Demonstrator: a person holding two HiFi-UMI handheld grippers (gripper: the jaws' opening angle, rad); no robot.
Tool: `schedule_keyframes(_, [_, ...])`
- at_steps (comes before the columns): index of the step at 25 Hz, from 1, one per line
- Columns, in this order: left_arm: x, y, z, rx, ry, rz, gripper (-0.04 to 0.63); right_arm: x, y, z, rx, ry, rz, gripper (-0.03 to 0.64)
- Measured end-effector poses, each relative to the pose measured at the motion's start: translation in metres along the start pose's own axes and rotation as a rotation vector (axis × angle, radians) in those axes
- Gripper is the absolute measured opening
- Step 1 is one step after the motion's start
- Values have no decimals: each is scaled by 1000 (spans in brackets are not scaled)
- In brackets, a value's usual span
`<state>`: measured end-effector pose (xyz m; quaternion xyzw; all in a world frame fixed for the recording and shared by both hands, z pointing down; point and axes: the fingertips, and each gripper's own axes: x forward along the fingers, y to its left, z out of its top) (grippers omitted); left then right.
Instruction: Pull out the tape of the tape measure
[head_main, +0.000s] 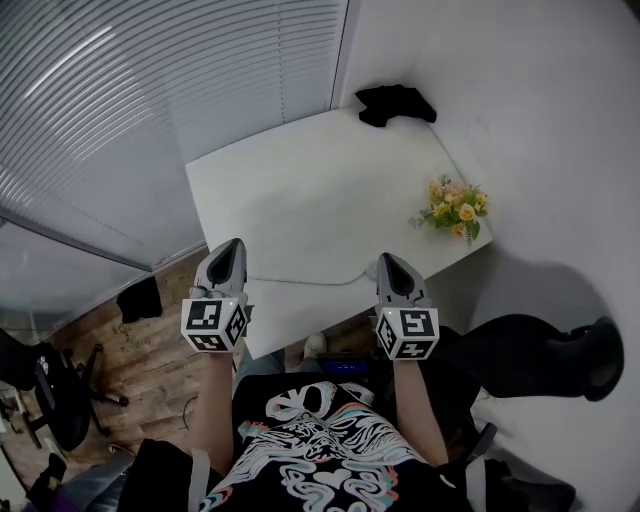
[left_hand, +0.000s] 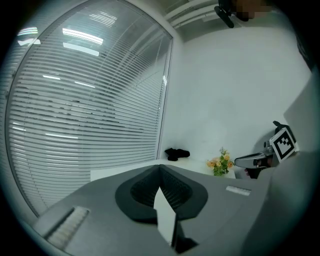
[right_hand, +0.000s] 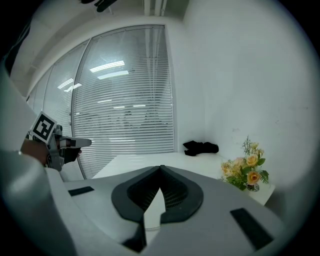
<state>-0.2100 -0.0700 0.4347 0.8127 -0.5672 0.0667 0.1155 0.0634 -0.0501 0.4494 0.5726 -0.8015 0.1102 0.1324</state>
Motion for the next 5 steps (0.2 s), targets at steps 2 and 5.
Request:
schedule_keyframes(2, [1,0,-1,1,2,-1,2,1,0,0,0,1,1,2])
schedule_keyframes(5, [3,-1,-2,5,6,-5,2,2,-1,-1,-2,3,3,2])
